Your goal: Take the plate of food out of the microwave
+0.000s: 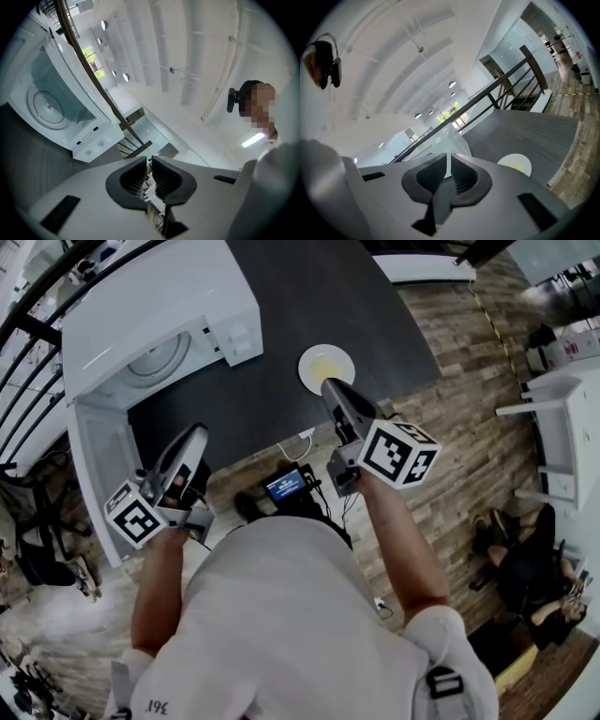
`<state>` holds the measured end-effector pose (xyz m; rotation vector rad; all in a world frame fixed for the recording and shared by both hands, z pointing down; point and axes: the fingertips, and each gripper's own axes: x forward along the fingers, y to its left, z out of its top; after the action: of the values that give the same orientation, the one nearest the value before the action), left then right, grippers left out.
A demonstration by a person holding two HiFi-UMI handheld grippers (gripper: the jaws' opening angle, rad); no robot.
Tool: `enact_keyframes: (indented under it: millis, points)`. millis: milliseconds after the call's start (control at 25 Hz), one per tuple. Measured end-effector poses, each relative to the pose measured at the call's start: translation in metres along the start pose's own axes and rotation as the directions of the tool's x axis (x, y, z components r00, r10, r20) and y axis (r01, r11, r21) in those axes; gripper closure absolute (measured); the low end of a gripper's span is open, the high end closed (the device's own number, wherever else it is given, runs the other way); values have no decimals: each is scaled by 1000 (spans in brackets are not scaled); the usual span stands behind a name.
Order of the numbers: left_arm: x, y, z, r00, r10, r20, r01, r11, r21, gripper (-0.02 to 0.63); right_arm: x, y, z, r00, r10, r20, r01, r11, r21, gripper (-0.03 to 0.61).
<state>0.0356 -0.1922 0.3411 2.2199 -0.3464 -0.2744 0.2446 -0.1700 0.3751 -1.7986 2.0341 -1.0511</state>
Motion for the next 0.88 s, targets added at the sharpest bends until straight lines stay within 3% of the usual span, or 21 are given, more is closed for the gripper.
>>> enact_keyframes:
  millis: [400,880]
  points:
    - [-20,-19,5,1000,-20,18,20,1000,21,577,1,50,-6,995,83,-57,-91,984,-156,549]
    - [-58,-30,0,1000,18,20,-19,999,50,577,8,106,-22,975,160,-152,-204,916,-344,549]
